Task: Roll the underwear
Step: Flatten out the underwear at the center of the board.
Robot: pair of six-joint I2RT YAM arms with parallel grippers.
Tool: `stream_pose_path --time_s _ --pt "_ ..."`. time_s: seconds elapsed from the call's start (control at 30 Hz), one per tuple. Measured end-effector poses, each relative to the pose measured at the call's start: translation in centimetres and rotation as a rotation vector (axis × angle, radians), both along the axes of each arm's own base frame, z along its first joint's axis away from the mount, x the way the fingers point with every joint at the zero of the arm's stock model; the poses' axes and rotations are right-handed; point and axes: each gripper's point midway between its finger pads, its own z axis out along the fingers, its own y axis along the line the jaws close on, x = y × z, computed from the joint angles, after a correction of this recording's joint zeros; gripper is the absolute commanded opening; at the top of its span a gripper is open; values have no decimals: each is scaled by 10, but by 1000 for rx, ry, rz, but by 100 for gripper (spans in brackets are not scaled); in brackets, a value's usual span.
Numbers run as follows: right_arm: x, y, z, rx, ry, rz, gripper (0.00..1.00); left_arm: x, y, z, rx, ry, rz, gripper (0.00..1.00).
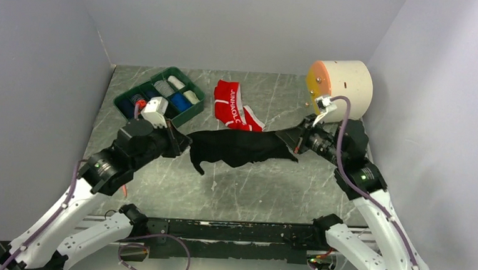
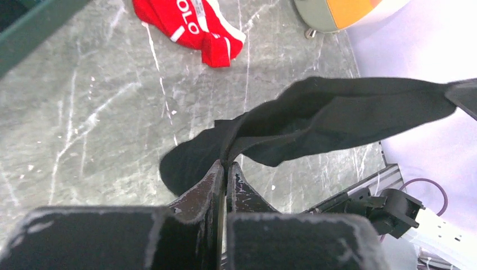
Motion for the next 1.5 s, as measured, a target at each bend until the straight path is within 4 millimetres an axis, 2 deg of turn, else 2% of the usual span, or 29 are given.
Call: stream_pose_path --time_s 0.13,0.23,0.27,0.33,0.4,0.47,0.5,0.53,0.57,0.63,0.67,0.73,0.8,0.87,0.9,0.93,0.97,1.03,1.07,1.13,1.2,1.3,1.5 --pt "-25 -3 24 23 -49 49 0 -10 16 23 25 -42 16 5" --pt "-38 -3 31 28 -48 80 0 -18 28 31 41 -37 44 5" --pt "-38 -4 30 24 -36 75 0 -18 31 32 49 -32 51 5" --pt "-24 -5 15 1 28 22 0 -13 28 24 77 -3 53 5" --pt "3 -6 -19 -46 126 -54 0 -1 18 4 124 49 48 5" --pt "29 -7 -65 -101 222 -119 0 22 2 -34 190 119 43 5" --pt "44 -9 -100 -149 295 -165 0 34 -5 -58 230 158 40 5" --pt "53 -11 -125 -185 343 -193 0 43 -11 -83 269 197 38 5" --pt "64 -15 -158 -231 411 -224 0 51 -15 -109 312 238 34 5" --pt "81 -23 -215 -306 519 -275 0 62 -15 -161 388 322 27 5" --pt "87 -28 -236 -332 557 -296 0 68 -12 -180 414 354 29 5" --pt "100 -35 -264 -356 598 -325 0 83 -7 -198 428 375 42 5" --pt "113 -37 -278 -366 610 -337 1 103 -2 -209 430 375 58 5" --pt "130 -36 -281 -366 590 -345 7 122 1 -213 425 352 68 6" --pt "140 -35 -279 -364 569 -347 8 130 1 -212 422 337 69 10" --pt "148 -33 -276 -360 551 -347 15 135 0 -211 421 322 65 22" --pt "156 -31 -272 -356 533 -347 28 141 -2 -209 420 304 60 37" --pt "169 -27 -265 -351 501 -342 53 150 -4 -207 428 282 52 61" --pt "173 -26 -262 -347 495 -341 60 153 -5 -207 434 277 48 71" --pt "178 -25 -257 -353 477 -332 64 157 -5 -209 443 281 46 85" --pt "177 -23 -253 -353 472 -314 65 154 0 -212 456 296 53 91" --pt "162 -22 -242 -343 488 -286 65 141 8 -208 460 310 64 93" --pt "102 -27 -199 -253 457 -248 56 105 23 -168 403 288 85 93"
